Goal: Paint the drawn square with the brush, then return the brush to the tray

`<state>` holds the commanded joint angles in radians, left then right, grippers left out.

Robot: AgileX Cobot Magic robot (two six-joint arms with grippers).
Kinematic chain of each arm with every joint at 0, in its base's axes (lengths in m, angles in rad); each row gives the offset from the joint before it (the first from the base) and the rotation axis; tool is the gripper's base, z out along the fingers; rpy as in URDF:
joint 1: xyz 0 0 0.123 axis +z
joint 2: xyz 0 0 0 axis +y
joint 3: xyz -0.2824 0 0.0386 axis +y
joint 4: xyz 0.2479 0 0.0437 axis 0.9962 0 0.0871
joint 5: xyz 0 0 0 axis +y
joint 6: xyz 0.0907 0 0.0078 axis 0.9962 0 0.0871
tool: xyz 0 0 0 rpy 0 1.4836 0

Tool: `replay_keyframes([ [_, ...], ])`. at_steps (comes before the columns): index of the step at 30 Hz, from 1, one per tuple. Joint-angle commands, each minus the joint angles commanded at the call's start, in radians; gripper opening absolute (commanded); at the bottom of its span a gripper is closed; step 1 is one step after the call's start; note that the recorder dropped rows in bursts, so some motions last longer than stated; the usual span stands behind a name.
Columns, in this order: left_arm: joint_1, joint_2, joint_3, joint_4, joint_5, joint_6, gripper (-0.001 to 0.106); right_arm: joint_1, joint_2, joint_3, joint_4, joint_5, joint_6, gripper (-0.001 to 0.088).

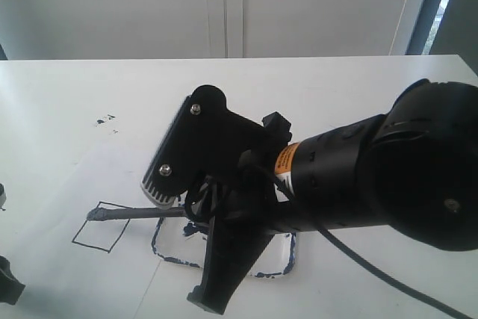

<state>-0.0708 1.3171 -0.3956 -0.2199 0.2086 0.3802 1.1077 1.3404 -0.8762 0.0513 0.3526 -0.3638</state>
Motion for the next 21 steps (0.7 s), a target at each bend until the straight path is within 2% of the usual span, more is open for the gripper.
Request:
replay_keyframes([
  [9,0.000,0.000,0.010,0.000,-0.025,0.001,0.052,0.000,0.000,0.000,0.000,0.000,0.000,0.0000],
  [17,0.000,0.002,0.011,-0.050,0.000,-0.004,0.052,0.000,0.000,0.000,0.000,0.002,0.000,0.0000],
  [21,0.000,0.051,0.014,-0.050,-0.007,0.001,0.052,0.000,0.000,0.000,0.000,0.002,0.000,0.0000],
])
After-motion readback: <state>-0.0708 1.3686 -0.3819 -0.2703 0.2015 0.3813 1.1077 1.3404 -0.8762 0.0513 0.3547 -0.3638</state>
